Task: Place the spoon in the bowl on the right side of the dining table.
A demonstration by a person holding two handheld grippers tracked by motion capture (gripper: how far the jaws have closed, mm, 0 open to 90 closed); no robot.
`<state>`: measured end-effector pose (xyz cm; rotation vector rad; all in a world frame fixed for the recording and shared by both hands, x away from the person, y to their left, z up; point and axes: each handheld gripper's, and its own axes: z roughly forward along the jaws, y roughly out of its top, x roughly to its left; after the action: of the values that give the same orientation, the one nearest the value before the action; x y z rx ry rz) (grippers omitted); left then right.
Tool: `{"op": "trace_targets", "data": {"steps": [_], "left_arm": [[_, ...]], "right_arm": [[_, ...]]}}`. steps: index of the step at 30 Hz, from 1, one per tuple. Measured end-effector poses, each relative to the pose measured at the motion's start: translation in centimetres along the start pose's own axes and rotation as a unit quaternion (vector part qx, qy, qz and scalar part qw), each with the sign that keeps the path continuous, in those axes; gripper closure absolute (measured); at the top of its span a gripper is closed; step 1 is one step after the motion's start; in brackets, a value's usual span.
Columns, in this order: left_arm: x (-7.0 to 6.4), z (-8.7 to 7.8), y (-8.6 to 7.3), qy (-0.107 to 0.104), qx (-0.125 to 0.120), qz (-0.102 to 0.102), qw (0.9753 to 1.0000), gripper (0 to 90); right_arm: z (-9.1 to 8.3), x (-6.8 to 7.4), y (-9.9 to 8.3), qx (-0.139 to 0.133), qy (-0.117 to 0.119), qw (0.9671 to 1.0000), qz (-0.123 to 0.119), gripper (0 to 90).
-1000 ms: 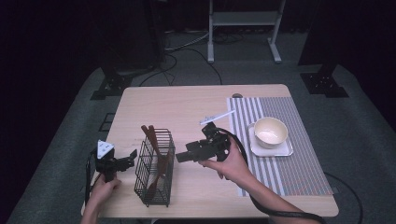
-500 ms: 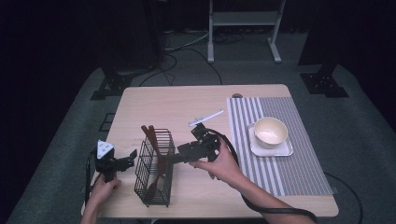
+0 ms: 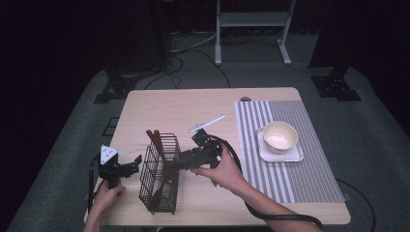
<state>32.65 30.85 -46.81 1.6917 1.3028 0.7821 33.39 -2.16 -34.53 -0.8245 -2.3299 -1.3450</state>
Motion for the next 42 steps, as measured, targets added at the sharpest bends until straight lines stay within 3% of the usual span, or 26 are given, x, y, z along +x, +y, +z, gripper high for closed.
{"op": "trace_targets", "data": {"steps": [11, 23, 26, 33, 42], "left_arm": [[0.0, 0.0, 0.0, 0.000, 0.000, 0.000, 1.0000, 0.0], [0.0, 0.0, 0.0, -0.001, 0.000, 0.001, 1.0000, 0.0], [0.0, 0.0, 0.0, -0.001, 0.000, 0.002, 1.0000, 0.0], [-0.1, 0.0, 0.0, 0.000, 0.000, 0.002, 1.0000, 0.0], [-0.1, 0.0, 0.0, 0.000, 0.001, 0.002, 1.0000, 0.0]], "right_arm": [[0.9, -0.2, 0.1, 0.011, -0.013, 0.9999, 0.004, 39.9], [1.8, -0.1, -0.1, 0.017, -0.035, 0.9992, 0.011, 61.0], [1.8, -0.1, -0.1, 0.015, -0.040, 0.9990, 0.014, 70.3], [1.6, -0.2, -0.3, 0.007, -0.029, 0.9991, 0.028, 80.5], [1.0, -0.1, -0.3, -0.003, -0.025, 0.9991, 0.034, 82.6]]}}
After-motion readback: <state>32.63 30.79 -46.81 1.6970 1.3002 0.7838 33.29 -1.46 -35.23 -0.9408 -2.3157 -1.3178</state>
